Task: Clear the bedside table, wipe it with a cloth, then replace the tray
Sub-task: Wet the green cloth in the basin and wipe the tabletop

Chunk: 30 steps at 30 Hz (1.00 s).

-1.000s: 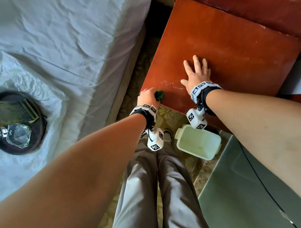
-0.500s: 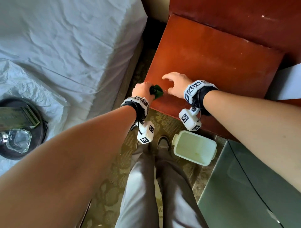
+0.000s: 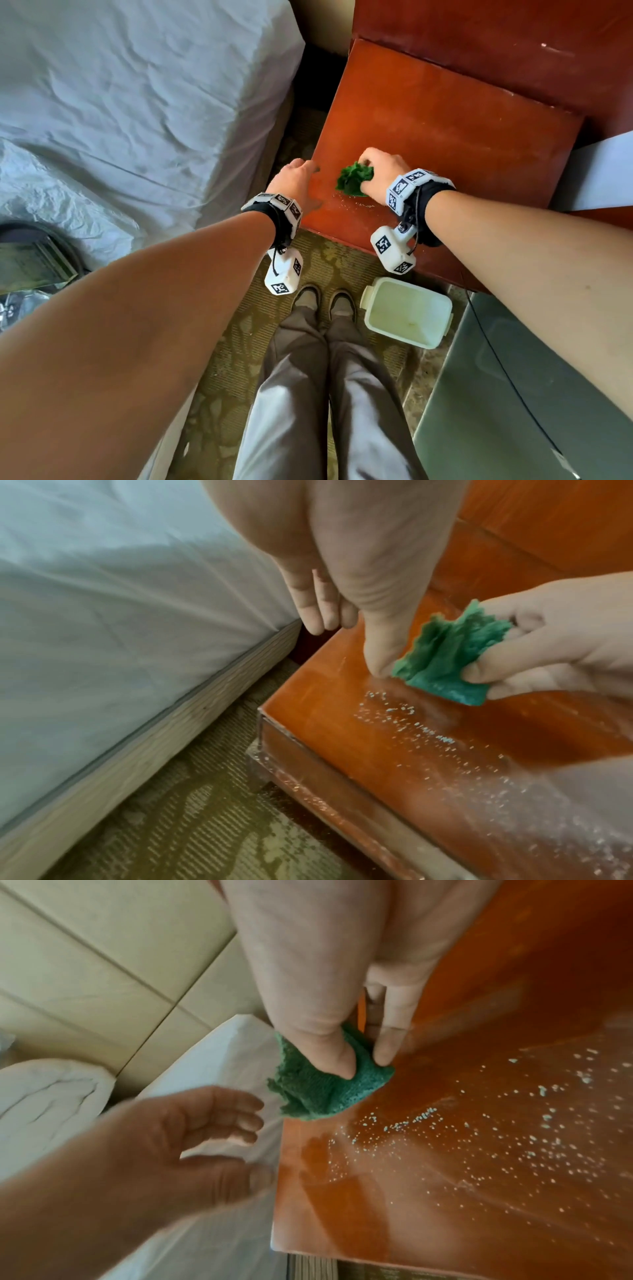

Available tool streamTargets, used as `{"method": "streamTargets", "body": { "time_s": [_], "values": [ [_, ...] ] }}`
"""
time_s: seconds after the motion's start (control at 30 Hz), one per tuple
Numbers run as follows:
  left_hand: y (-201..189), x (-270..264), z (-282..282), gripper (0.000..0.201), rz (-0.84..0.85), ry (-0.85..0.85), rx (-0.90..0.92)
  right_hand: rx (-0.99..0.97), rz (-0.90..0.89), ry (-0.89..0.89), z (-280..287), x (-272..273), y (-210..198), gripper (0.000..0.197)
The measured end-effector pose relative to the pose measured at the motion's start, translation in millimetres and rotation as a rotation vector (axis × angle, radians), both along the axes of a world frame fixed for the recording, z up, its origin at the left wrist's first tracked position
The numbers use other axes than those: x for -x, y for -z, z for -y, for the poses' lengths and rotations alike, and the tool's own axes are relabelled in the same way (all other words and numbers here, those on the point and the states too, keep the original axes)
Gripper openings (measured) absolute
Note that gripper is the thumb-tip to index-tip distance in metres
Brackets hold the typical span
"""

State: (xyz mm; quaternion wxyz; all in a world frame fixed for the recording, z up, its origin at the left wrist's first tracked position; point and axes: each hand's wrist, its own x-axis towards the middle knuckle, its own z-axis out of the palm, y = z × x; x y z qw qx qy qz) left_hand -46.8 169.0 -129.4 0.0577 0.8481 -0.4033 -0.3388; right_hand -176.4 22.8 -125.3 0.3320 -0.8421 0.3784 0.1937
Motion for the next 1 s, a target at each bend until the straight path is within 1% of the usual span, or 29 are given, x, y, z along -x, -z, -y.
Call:
{"method": "streamTargets", "body": {
  "time_s": [0.1, 0.17, 0.23, 0.33, 0.47, 0.63, 0.7, 0.8, 1.0],
  "values": [
    [11.9, -5.8, -9.1, 0.111, 0.067, 0.144, -0.088, 0.026, 0.019, 0.105, 3.9, 4.5, 3.9, 0.044],
    [20.8, -6.5, -12.7, 0.130, 0.126, 0.237, -0.103, 0.062, 0.038, 0.122, 4.0, 3.5, 9.0, 0.047],
    [29.6, -6.3, -13.2, 0.140, 0.151, 0.299, -0.120, 0.113, 0.064, 0.132, 2.8, -0.3, 17.6, 0.044],
    [38.6, -4.3, -9.9, 0.149, 0.168, 0.356, -0.138, 0.148, 0.075, 0.162, -1.8, -8.3, 30.8, 0.042],
    [46.0, -5.1, -8.3, 0.154, 0.165, 0.368, -0.182, 0.158, 0.062, 0.145, -10.5, -20.0, 38.3, 0.037],
    [49.3, -7.0, -8.5, 0.151, 0.245, 0.443, -0.163, 0.199, 0.084, 0.023, -19.6, -28.8, 39.5, 0.035],
    [48.5, -7.8, -6.8, 0.150, 0.244, 0.481, -0.170, 0.213, 0.097, -0.025, -22.1, -28.9, 38.3, 0.034],
    [45.9, -7.9, -3.1, 0.149, 0.204, 0.493, -0.180, 0.188, 0.068, -0.102, -26.7, -26.1, 35.4, 0.036],
    [40.5, -3.6, -2.0, 0.149, 0.217, 0.498, -0.215, 0.119, 0.011, -0.284, -46.0, -2.0, 29.6, 0.038]
  ]
}}
